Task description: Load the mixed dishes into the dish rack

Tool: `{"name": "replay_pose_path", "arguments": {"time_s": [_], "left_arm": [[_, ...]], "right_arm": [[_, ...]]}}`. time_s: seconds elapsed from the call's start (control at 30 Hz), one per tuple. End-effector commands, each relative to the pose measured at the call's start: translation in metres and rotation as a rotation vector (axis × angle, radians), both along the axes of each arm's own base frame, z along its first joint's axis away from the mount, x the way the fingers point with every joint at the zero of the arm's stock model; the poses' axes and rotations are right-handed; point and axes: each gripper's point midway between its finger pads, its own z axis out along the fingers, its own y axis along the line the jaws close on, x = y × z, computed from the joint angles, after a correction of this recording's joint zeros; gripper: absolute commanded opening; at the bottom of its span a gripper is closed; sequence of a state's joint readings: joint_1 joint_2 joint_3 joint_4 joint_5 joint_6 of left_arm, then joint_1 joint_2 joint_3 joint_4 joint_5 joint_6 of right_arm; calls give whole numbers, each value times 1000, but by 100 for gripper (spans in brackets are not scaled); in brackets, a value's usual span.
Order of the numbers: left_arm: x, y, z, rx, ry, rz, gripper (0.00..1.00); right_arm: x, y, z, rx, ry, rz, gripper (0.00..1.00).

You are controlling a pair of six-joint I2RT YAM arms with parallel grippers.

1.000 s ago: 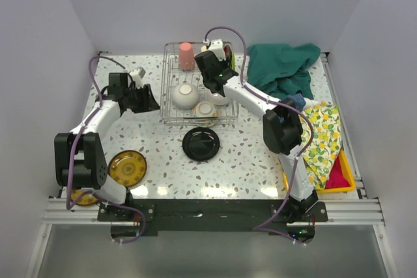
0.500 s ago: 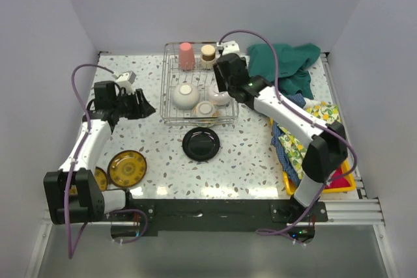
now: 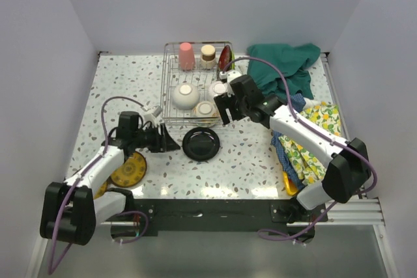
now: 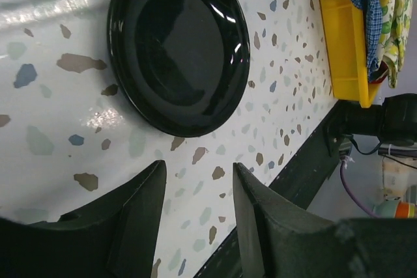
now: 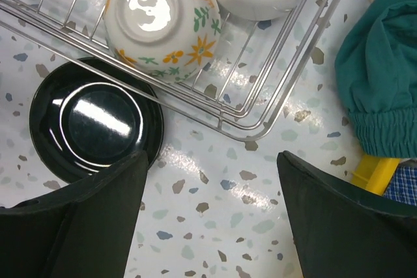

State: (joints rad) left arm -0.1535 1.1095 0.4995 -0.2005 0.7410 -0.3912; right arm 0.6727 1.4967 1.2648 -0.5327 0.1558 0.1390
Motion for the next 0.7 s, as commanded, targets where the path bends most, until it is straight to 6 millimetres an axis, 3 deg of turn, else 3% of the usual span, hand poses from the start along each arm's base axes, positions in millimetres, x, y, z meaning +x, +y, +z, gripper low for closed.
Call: {"name": "replay_pose_path", "arguments": {"time_s": [0.0,0.27,0.47,0.67], "left_arm": [[12,-16,-1,-60,20,160,50],[28,-18,-32,-29,135,269,51],[17,-21,-56,15,199,265,50],[10,-32,-62,-17,213,238,47]], "right_arm": [[8,-10,23,105,-33,-76,84],[3,-28,31,154,-52,-107,83],[-2,-45,26,150,-53,-140,82],[-7,-55,21,140,-54,-149,82]]}}
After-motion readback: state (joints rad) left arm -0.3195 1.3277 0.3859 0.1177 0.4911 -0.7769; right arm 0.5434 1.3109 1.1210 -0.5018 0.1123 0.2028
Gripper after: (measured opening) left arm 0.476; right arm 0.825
